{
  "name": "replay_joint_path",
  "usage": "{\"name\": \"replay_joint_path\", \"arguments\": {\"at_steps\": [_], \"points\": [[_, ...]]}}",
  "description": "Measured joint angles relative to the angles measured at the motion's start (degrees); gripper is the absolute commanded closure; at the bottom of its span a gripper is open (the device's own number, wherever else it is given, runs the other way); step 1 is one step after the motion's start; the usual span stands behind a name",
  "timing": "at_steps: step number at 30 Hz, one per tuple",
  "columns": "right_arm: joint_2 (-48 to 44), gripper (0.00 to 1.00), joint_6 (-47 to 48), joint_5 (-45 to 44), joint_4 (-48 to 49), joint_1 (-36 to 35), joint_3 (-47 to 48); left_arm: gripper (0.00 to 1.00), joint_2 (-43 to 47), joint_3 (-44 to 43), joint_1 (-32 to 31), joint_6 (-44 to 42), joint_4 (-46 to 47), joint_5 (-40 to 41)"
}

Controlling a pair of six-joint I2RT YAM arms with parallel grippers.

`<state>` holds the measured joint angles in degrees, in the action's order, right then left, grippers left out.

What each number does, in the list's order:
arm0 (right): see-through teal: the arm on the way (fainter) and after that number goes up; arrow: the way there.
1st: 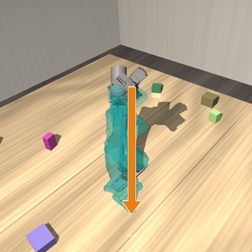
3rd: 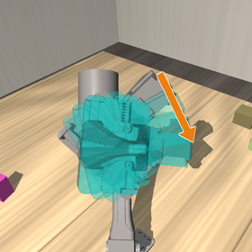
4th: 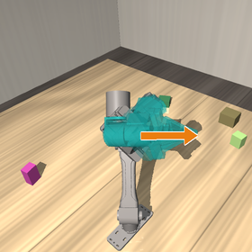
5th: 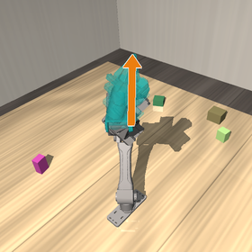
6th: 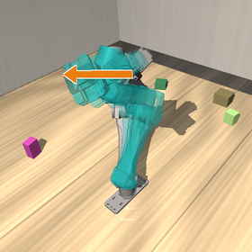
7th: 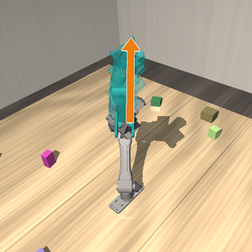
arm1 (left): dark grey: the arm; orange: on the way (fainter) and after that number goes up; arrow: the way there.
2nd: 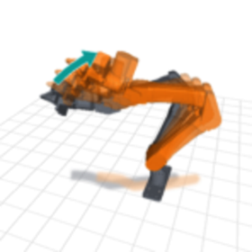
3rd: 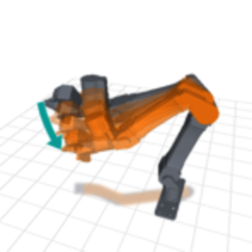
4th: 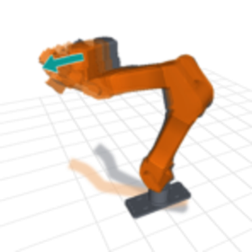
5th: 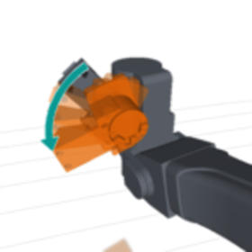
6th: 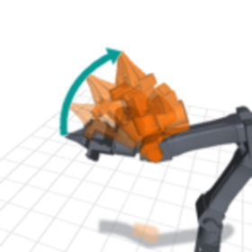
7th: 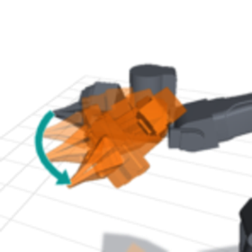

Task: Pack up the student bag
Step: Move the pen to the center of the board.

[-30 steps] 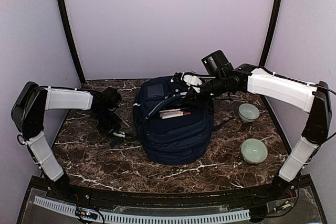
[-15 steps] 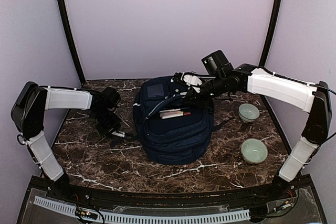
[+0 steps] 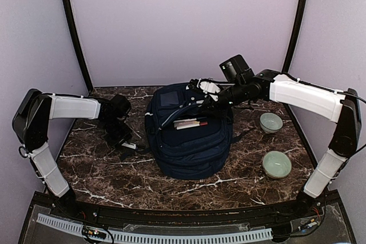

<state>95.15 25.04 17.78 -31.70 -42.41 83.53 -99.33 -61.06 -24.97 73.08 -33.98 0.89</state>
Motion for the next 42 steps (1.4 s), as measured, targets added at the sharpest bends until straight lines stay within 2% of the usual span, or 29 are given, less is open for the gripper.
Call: {"name": "replay_joint_path", "arguments": {"at_steps": [14,27,42], "points": [[0.44,1.0,0.0,0.0,0.0,0.0,0.0,0.67,-2.91,-4.11,0.07,-1.95,-0.9,-0.42],[1.05,1.0,0.0,0.22,-0.02,0.0,0.0,0.66,2.12,1.84,0.07,-2.16,-2.19,0.31],[1.11,1.0,-0.02,0.22,-0.04,0.0,0.0,0.63,2.16,1.64,0.07,-2.34,0.68,0.24]]}}
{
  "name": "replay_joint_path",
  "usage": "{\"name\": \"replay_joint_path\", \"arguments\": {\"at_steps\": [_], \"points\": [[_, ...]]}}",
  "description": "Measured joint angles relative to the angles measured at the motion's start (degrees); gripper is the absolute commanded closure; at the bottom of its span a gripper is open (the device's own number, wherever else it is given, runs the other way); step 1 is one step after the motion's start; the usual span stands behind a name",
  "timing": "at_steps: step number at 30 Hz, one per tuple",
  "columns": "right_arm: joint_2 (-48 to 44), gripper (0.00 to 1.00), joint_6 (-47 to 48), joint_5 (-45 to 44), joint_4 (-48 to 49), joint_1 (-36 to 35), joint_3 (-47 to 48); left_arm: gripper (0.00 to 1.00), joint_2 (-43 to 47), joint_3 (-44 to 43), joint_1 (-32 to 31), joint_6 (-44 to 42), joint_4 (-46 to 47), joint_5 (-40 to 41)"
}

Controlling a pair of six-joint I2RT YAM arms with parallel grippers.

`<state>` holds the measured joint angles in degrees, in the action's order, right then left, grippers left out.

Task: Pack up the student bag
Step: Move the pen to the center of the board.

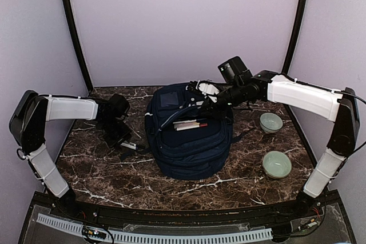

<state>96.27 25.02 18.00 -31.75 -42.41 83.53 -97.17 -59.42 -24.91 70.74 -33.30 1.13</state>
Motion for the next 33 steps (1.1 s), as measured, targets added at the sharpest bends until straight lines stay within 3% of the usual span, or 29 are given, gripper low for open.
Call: {"name": "replay_joint_path", "arguments": {"at_steps": [15,33], "points": [[0.28,1.0,0.02,0.0,0.0,0.0,0.0,0.64,-3.17,-1.36,0.0,0.57,1.77,-2.36],[0.63,1.0,0.02,0.13,-0.04,0.0,0.0,0.67,0.68,4.04,0.0,0.85,1.73,-1.6]]}}
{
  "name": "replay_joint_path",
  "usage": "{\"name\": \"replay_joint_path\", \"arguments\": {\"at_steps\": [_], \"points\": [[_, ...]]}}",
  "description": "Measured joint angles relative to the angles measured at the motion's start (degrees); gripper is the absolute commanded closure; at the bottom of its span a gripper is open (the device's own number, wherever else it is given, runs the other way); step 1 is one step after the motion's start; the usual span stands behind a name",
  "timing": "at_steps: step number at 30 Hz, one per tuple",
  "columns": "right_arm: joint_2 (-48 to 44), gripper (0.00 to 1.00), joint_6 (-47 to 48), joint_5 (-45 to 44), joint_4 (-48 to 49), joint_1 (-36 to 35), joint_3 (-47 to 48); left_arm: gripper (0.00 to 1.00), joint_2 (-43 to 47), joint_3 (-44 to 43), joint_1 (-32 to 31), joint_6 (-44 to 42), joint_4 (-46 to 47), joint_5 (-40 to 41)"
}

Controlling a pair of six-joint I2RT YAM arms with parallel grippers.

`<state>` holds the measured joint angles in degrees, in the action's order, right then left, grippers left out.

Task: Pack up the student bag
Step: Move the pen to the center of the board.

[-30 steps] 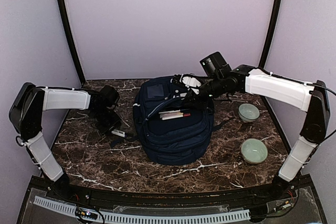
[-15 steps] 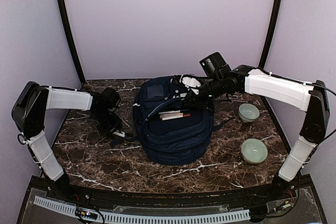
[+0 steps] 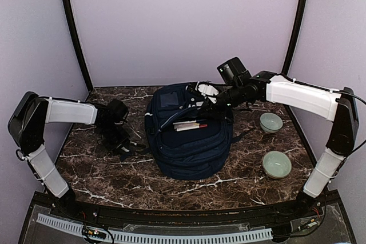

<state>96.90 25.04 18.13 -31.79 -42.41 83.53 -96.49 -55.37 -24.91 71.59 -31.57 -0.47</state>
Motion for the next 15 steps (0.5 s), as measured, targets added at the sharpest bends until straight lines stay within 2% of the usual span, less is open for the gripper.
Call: {"name": "replay_joint_path", "arguments": {"at_steps": [6,13,15], "points": [[0.0,1.0,0.0,0.02,0.0,0.0,0.0,0.7,-0.37,-0.83,1.6,-3.39,-4.85,1.79],[0.0,1.0,0.0,0.09,-0.02,0.0,0.0,0.74,-5.7,-7.06,5.29,-13.99,-12.26,0.28],[0.0,1.0,0.0,0.09,-0.02,0.0,0.0,0.78,-7.23,-9.07,5.33,-16.52,-14.34,0.24]]}}
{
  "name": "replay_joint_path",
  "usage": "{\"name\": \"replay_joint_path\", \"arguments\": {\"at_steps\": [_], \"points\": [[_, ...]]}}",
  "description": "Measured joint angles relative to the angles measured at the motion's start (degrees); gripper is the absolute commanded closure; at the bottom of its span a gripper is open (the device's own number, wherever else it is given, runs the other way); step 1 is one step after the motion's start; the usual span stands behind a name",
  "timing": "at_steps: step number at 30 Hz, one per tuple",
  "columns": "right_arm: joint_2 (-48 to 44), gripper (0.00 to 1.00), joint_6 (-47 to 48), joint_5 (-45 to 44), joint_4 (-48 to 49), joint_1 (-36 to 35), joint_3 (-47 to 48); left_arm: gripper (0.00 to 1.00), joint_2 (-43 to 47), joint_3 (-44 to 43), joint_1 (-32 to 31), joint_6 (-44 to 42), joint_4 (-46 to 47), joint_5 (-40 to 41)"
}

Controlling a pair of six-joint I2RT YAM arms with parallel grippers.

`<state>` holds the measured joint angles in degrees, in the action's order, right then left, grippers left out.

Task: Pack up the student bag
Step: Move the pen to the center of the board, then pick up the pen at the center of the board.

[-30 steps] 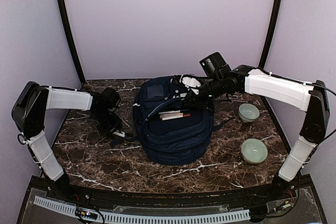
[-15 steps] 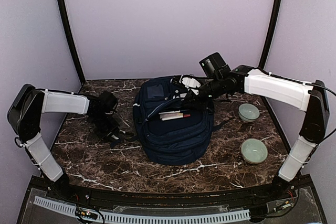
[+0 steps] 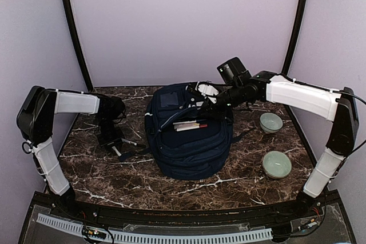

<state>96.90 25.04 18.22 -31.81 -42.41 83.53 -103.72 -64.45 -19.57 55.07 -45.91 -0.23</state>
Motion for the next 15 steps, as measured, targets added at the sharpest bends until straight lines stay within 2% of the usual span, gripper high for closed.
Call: {"name": "replay_joint_path", "arguments": {"at_steps": [15], "points": [[0.09,1.0,-0.02,0.02,0.0,0.0,0.0,0.82,-0.02,-0.11,0.22,-9.05,0.76,-0.55]]}}
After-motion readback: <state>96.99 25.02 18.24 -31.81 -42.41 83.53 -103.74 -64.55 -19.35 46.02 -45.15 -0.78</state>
